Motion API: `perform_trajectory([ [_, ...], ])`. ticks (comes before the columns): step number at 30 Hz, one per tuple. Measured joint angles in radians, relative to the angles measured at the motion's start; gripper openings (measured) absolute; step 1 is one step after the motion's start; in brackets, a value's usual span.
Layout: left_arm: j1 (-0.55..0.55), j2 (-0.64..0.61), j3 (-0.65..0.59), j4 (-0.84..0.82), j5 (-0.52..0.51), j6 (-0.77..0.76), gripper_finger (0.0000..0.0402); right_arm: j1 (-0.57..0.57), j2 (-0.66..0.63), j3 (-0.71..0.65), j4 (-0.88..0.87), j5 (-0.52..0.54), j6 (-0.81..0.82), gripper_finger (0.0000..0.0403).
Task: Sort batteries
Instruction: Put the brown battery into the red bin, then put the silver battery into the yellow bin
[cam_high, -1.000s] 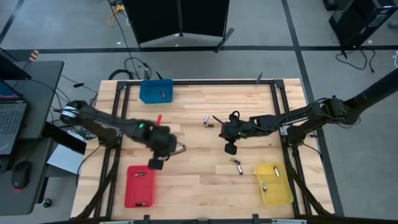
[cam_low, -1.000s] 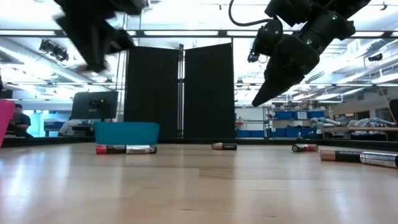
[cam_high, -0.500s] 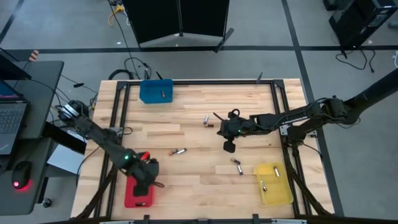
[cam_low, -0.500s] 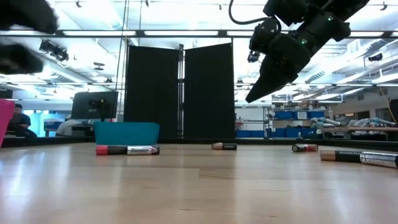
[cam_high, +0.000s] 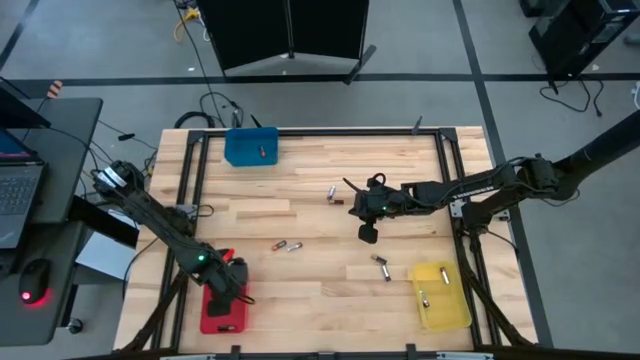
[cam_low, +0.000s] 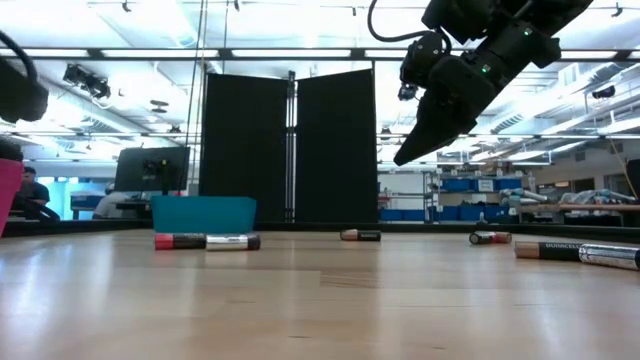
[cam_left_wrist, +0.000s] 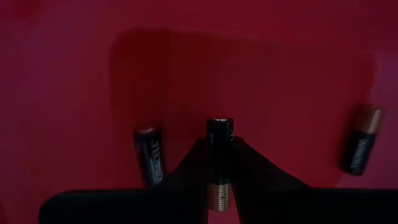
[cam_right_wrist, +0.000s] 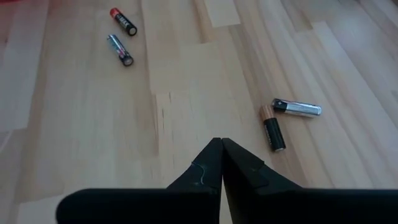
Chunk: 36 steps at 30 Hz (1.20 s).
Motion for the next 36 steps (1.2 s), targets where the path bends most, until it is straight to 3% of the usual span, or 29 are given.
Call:
perform_trajectory([
  [4, 0.0, 0.0, -0.016, -0.003, 0.018, 0.002, 0.0049, 0.0, 0.0, 0.0, -0.001, 0.0, 0.001, 0.0021],
  [11, 0.0, 0.0, 0.004, -0.009, 0.033, 0.004, 0.0119, 0.001, 0.0, 0.0, -0.001, 0.0, 0.001, 0.0021],
  [20, 0.01, 0.0, 0.098, -0.12, 0.02, 0.0, 0.0129, 0.001, 0.0, 0.0, -0.001, 0.0, -0.002, 0.0021],
  [24, 0.037, 0.0, 0.163, -0.212, 0.015, 0.011, 0.0107, 0.001, 0.0, 0.0, 0.0, 0.0, -0.008, 0.0021],
  [30, 0.122, -0.018, 0.229, -0.306, -0.05, 0.134, 0.0014, 0.001, 0.0, 0.0, 0.0, -0.001, -0.01, 0.0021],
  [36, 0.28, -0.084, 0.23, -0.286, -0.125, 0.294, 0.0005, 0.001, 0.0, 0.0, 0.0, -0.001, -0.01, 0.0021],
])
